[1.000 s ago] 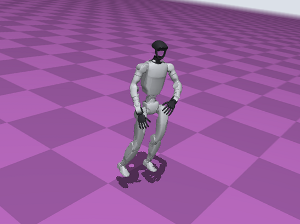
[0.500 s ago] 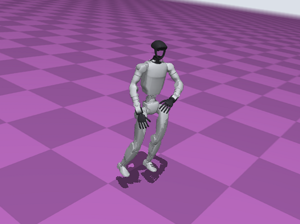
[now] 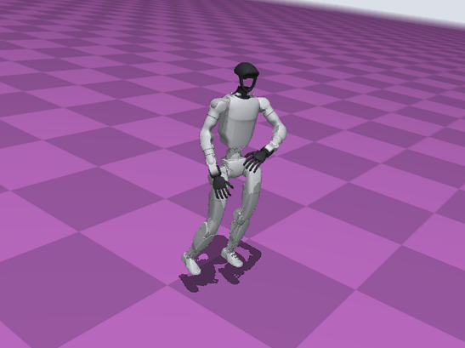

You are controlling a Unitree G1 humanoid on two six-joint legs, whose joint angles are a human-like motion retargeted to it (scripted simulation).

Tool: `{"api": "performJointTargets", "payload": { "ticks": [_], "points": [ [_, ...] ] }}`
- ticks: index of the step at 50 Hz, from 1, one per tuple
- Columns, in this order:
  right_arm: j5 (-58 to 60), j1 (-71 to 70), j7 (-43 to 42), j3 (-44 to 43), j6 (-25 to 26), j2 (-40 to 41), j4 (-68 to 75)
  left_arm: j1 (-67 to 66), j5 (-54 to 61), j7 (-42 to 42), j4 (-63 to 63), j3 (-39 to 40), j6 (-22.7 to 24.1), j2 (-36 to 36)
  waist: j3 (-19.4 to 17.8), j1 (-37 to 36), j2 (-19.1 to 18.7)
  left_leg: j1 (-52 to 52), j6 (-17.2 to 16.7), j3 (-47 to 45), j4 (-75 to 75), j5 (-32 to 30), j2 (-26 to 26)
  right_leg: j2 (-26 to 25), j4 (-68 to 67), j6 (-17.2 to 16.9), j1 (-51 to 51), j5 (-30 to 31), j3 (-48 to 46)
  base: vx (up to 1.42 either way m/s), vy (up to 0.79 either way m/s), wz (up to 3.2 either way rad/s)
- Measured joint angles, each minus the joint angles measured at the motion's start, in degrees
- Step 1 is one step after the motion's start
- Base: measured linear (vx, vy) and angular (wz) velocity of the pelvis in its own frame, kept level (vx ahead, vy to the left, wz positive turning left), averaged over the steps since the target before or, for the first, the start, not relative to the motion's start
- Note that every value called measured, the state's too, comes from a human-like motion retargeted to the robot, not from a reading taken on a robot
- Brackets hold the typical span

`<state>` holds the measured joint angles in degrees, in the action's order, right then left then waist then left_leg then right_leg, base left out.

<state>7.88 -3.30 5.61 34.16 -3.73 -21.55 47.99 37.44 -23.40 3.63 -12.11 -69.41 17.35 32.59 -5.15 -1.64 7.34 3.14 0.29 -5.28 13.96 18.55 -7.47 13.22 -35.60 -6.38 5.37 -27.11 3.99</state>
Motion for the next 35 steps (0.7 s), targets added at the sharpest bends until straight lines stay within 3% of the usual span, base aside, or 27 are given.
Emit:
{"api": "performJointTargets", "payload": {
  "ticks": [19, 35],
  "points": [
    [-3.2, 0.2, -2.7, -3.4, 0.0, 0.7, 0.5, 0.3, 4.8, -1.3, 2.1, 1.6, -0.6, 3.1, 0.4, 1.1, -0.1, 0.2, 0.0, -0.5, -1.9, -0.7, 0.0, -0.1, 0.0, -0.4, 0.9, 0.3, 0.3, 0.00, 0.00, 0.00],
    [-1.5, -0.9, -4.1, -6.0, 0.5, 2.7, 5.4, -10.9, 0.2, -0.6, -13.4, 7.4, -3.1, -1.6, 0.6, 1.2, 0.2, 0.3, 0.4, -1.0, -2.6, -0.9, 0.0, 0.0, 1.1, -0.8, 0.8, 0.9, 0.2, 0.00, 0.00, 0.00]
  ]
}}
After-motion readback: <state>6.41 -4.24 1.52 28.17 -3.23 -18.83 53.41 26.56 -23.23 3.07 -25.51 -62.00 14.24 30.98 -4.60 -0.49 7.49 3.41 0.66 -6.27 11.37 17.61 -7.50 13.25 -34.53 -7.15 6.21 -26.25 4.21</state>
